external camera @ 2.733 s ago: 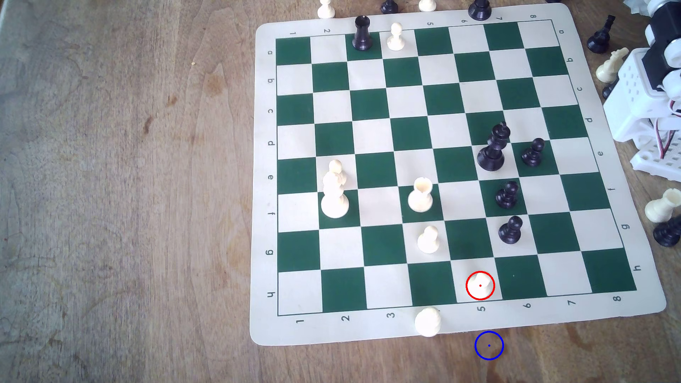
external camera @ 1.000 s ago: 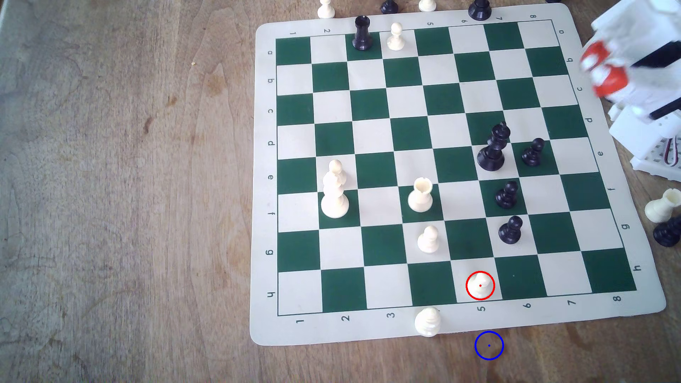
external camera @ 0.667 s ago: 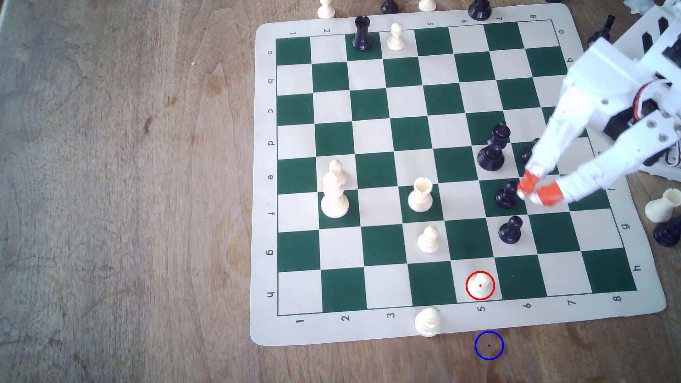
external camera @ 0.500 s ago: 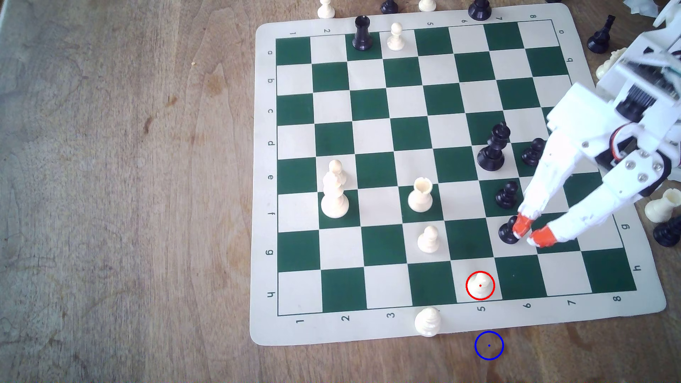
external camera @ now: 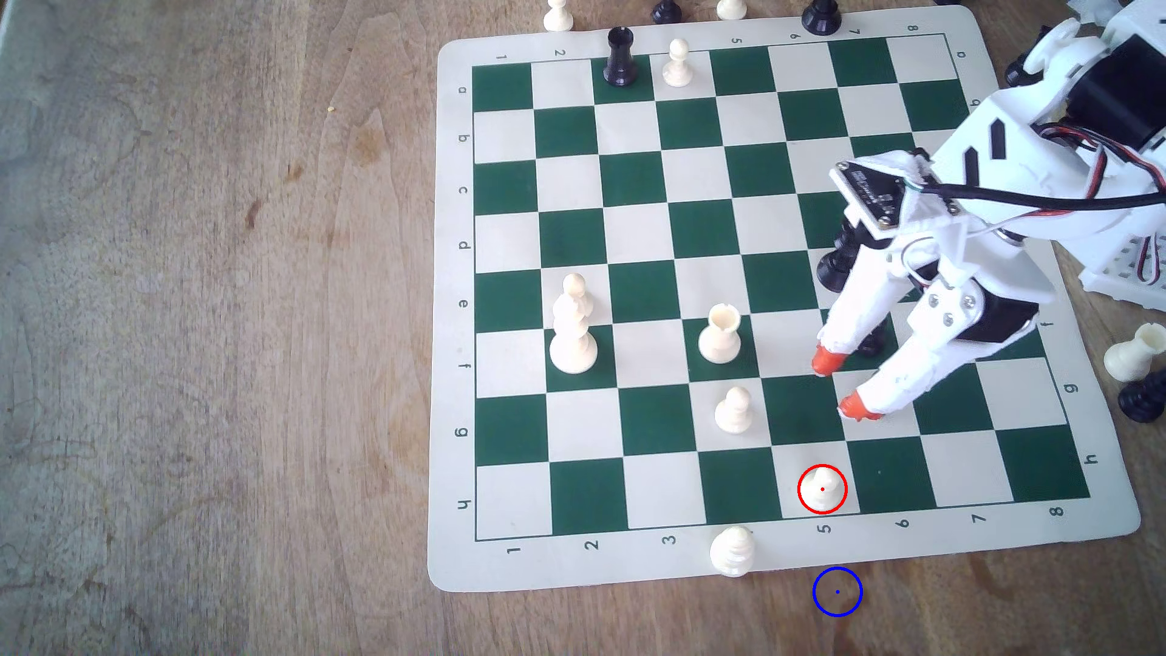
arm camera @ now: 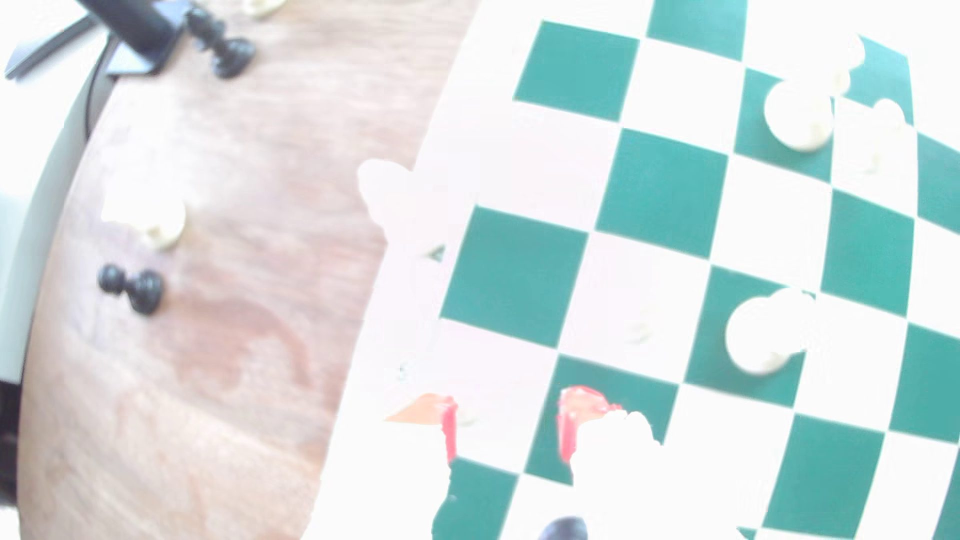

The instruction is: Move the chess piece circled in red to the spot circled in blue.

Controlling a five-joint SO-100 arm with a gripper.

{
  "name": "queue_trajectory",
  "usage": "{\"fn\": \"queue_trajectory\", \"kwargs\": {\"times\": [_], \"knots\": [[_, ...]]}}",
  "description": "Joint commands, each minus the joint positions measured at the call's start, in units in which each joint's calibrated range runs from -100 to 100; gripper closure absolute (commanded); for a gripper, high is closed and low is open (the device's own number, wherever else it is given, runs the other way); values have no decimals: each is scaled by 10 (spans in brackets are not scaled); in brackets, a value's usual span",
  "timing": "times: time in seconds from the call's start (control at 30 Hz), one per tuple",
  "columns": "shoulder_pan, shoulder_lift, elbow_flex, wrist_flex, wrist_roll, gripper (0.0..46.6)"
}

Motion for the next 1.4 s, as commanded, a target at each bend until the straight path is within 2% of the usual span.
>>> {"fn": "queue_trajectory", "kwargs": {"times": [0.0, 0.2, 0.33, 0.9, 1.37], "knots": [[-11, -33, 21, 14, -3, 331], [-52, -28, 24, 34, -4, 310], [-71, 4, 20, 14, -7, 320], [-62, 130, 17, -103, -3, 304], [-34, 149, -12, -134, 1, 305]]}}
